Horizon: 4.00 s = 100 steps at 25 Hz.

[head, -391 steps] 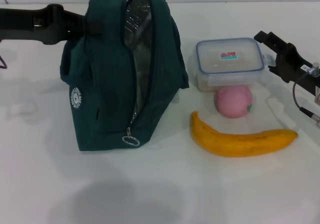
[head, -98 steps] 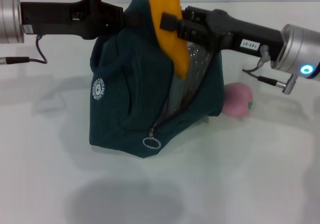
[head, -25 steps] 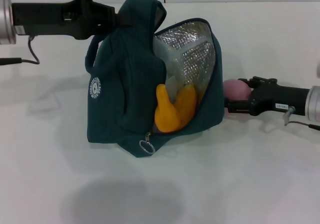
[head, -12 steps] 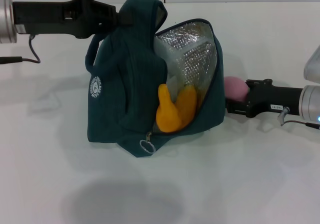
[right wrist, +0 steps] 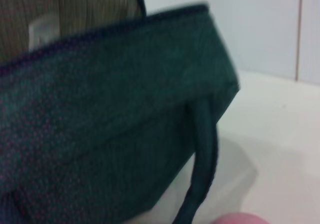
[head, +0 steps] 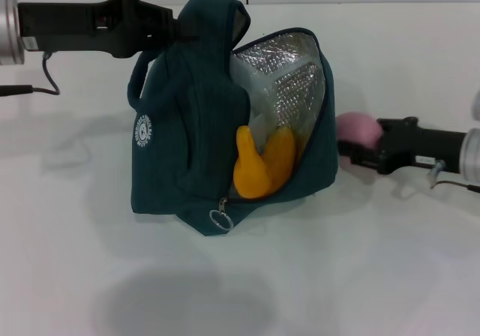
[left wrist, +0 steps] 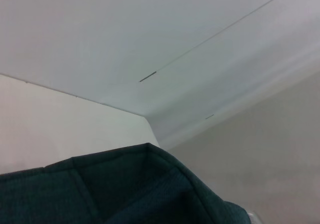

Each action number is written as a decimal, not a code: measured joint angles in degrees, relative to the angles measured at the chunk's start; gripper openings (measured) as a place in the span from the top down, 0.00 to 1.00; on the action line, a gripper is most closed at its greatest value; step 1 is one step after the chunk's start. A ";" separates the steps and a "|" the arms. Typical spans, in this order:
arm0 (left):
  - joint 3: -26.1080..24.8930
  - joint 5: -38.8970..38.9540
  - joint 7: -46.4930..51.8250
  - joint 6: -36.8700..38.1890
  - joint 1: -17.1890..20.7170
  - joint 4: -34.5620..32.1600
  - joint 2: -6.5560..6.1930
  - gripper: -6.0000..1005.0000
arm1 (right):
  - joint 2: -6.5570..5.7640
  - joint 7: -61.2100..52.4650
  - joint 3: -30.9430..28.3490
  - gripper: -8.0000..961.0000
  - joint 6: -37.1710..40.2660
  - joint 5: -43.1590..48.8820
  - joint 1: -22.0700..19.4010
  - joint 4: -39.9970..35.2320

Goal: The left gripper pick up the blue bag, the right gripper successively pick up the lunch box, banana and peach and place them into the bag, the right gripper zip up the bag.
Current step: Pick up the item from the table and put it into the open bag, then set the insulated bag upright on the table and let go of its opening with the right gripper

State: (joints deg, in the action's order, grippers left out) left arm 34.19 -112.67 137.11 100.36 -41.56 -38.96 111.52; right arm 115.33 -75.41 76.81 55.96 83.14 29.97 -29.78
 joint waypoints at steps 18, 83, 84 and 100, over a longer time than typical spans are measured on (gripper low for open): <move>-0.01 0.52 -0.09 -0.08 0.18 0.03 0.07 0.96 | 0.28 -0.25 -24.98 0.59 35.50 -9.18 -0.15 -0.04; 0.00 1.30 -0.18 -0.35 0.00 0.02 0.49 0.96 | -0.31 -33.70 -6.46 0.16 22.37 -14.39 4.44 16.30; 0.00 1.30 -0.18 -0.35 -0.01 0.02 0.48 0.96 | -0.31 -33.45 -6.35 0.16 22.41 -14.37 4.32 15.96; 0.31 1.34 -0.24 0.01 -0.25 0.02 0.44 0.96 | -0.02 -32.59 -6.61 0.69 24.33 -13.93 3.21 13.57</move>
State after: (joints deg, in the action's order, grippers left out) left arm 34.49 -111.33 136.86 100.37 -41.82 -38.94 111.96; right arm 115.31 -108.00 70.19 80.29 69.21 33.18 -16.21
